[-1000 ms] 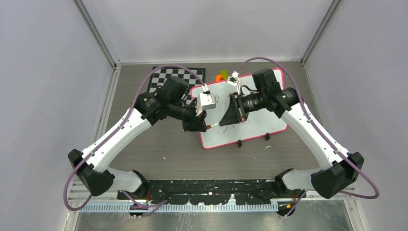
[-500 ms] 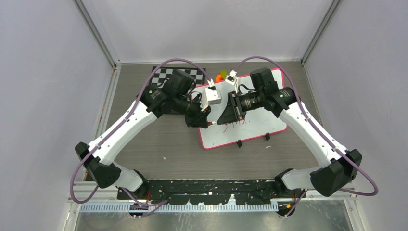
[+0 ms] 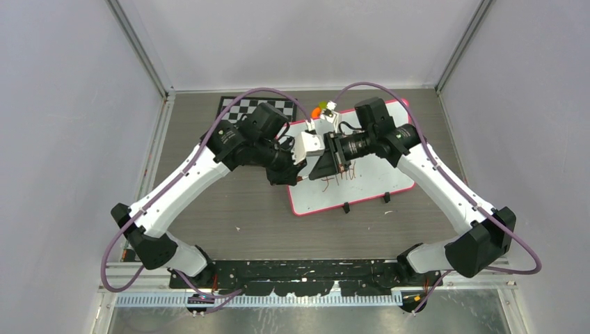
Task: Write a sentence on the whiteboard
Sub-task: Close the whiteboard marker at the center of the board.
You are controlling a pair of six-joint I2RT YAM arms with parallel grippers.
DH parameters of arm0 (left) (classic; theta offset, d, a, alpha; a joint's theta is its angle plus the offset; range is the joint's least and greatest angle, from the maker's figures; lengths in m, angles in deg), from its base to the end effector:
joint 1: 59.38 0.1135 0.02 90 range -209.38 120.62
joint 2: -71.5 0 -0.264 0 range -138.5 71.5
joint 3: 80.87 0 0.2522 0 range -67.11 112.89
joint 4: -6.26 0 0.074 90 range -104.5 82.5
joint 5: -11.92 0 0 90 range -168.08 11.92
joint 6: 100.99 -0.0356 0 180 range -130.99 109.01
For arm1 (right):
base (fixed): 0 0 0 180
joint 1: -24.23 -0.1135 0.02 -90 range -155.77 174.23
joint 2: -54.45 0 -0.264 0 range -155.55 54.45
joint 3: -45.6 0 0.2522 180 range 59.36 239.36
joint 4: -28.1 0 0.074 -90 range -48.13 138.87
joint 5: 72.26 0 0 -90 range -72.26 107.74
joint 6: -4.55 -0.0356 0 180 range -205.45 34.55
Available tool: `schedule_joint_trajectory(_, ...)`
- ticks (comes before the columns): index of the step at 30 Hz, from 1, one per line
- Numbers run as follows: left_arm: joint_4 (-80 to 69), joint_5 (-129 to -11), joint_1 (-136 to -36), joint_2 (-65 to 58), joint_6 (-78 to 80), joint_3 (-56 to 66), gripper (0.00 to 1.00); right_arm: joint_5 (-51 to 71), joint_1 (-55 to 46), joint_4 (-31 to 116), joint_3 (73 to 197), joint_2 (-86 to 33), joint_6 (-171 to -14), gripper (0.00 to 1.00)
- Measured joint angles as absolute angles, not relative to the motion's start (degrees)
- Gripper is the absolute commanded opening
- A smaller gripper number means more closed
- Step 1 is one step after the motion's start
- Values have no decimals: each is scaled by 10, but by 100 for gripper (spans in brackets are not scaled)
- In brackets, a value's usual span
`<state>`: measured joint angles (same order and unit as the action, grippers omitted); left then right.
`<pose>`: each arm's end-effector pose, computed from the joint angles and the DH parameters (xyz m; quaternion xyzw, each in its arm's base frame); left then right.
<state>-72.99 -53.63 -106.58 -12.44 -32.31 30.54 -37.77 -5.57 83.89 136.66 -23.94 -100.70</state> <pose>0.1806 -0.2167 0.4088 0.5772 0.7242 -0.2666 0.2670 0.2298 0.1654 0.3631 -0.2866 0.7819 0.5295 0.1615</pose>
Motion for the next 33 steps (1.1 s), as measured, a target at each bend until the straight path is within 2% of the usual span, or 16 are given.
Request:
schedule_joint_trajectory(6,-725,-532,-1046,-125,-325,320,37,-382,-37,861,1401,-253,-998,0)
schedule_joint_trajectory(12,-675,-390,-886,-120,-276,328,63,-399,32,869,1433,-259,-994,0)
schedule_joint_trajectory(14,-640,-330,-831,-113,-225,310,73,-401,45,858,1441,-259,-997,0)
schedule_joint_trajectory(16,-585,-263,-795,-102,-150,277,78,-409,45,842,1444,-259,-1007,0)
schedule_joint_trajectory(20,-405,-146,-782,-85,62,179,78,-422,33,824,1461,-259,-1019,0)
schedule_joint_trajectory(24,-215,-106,-785,-70,250,68,71,-424,16,810,1480,-259,-1019,0)
schedule_joint_trajectory(28,-121,-93,-791,-69,349,39,60,-423,-3,804,1485,-259,-1019,0)
schedule_joint_trajectory(33,-37,-82,-810,-54,415,19,51,-422,-13,801,1487,-259,-1019,0)
